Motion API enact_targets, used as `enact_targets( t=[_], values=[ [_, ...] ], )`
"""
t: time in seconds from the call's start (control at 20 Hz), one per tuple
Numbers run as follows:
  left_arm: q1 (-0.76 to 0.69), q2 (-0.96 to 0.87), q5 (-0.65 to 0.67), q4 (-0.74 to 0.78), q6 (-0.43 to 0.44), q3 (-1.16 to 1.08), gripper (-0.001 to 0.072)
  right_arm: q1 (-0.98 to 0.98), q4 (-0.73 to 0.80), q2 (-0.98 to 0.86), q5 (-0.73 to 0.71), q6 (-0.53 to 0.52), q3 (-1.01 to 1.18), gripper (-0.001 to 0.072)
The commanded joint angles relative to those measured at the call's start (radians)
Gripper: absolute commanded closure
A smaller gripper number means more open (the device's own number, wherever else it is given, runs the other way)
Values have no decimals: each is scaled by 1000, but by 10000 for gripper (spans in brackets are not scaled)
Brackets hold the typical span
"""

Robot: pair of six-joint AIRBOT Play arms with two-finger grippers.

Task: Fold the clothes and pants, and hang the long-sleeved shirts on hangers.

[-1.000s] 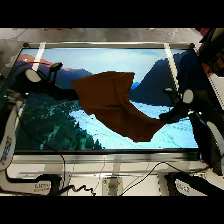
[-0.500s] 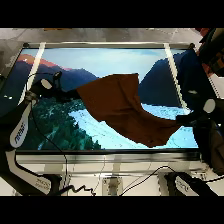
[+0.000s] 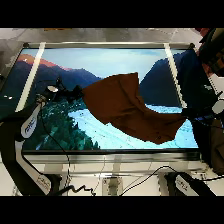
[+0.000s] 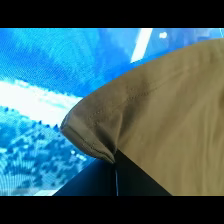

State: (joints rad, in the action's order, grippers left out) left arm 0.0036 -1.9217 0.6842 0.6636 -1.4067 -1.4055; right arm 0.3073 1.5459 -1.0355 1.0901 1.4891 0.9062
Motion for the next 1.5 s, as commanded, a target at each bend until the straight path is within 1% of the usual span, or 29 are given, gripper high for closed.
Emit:
enact_targets(
  t=[0.0,0.05,0.15,0.3,0.4,0.6,0.7,0.8,0.9,1.05,1.15,1.25,1.3,1.45],
  values=[
    [6,-10,-28,-36,1,-1,691,3,-6,1,-10,3,0,699],
    [11,1,-21,-20,1,-1,692,3,-6,1,-10,3,0,699],
    [18,51,-22,60,1,-1,692,3,-6,1,-12,3,2,699],
    [24,196,-23,199,6,-1,692,3,-6,1,-26,2,27,699],
    [25,330,-23,257,68,-1,692,3,-14,2,-62,2,66,699],
    [25,642,-51,268,190,-1,691,3,-85,2,-90,2,196,699],
    [25,792,-94,326,196,-1,692,3,-109,10,-76,1,278,699],
    [25,943,-132,419,196,-1,691,3,-114,42,-63,-10,364,699],
    [25,1088,-145,515,195,-1,691,3,-120,94,-33,-46,445,699],
    [25,1267,-136,564,195,-1,691,3,-166,204,6,-114,548,699],
    [25,1361,-100,568,195,-1,691,3,-198,285,4,-126,590,699],
    [25,1428,-9,601,190,-1,692,3,-200,351,-3,-127,611,700],
    [25,1452,58,639,170,-1,692,3,-200,372,-8,-127,612,700],
    [25,1450,277,809,20,8,692,3,-203,360,-8,-126,612,701]
  ],
)
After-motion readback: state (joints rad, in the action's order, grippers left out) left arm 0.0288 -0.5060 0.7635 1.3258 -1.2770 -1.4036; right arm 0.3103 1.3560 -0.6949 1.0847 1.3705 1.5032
